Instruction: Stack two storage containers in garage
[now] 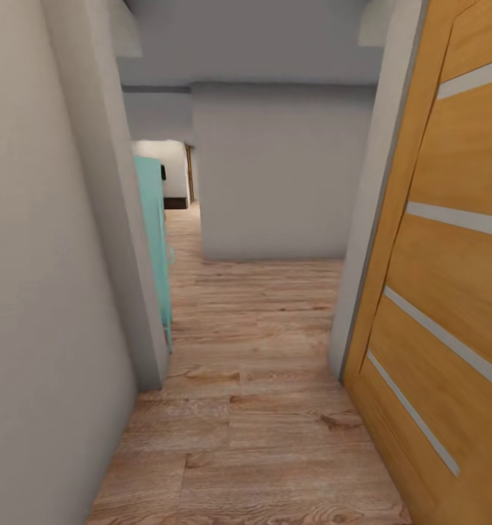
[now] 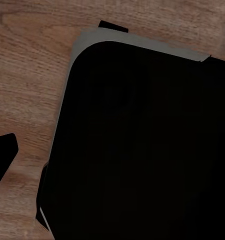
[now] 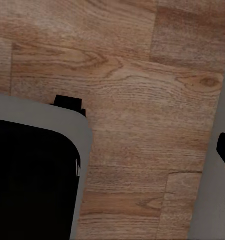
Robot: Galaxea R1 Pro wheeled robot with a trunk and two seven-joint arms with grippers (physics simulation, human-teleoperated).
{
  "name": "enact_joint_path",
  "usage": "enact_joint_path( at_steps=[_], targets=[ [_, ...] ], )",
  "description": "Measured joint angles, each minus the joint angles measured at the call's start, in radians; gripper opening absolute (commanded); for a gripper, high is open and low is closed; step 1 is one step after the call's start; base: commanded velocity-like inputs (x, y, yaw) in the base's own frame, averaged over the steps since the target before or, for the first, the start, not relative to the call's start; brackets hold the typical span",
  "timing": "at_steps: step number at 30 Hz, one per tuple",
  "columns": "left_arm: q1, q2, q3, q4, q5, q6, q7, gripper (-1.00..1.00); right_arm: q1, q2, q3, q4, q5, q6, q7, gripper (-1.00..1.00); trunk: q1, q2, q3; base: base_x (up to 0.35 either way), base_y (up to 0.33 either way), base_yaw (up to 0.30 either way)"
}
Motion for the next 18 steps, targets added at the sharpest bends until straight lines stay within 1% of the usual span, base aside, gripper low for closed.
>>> enact_joint_path(
  at_steps=[7,14,18],
  targets=[
    [0.000,0.001,0.000,0.000,-0.001,-0.001,0.000,1.00,0.000,0.004,-0.004,0.000,-0.003,0.001,0.000,1.00,0.000,0.000,0.000,0.320,-0.021,0.000],
    [0.000,0.003,0.001,0.001,0.001,0.000,0.000,1.00,0.000,0.005,-0.017,0.000,-0.017,0.003,0.000,1.00,0.000,0.000,0.000,0.320,-0.087,0.000],
    [0.000,0.003,0.002,0.001,0.002,-0.001,0.000,1.00,0.000,0.004,-0.015,0.000,-0.016,0.004,0.000,1.00,0.000,0.000,0.000,0.320,-0.095,0.000]
  ],
)
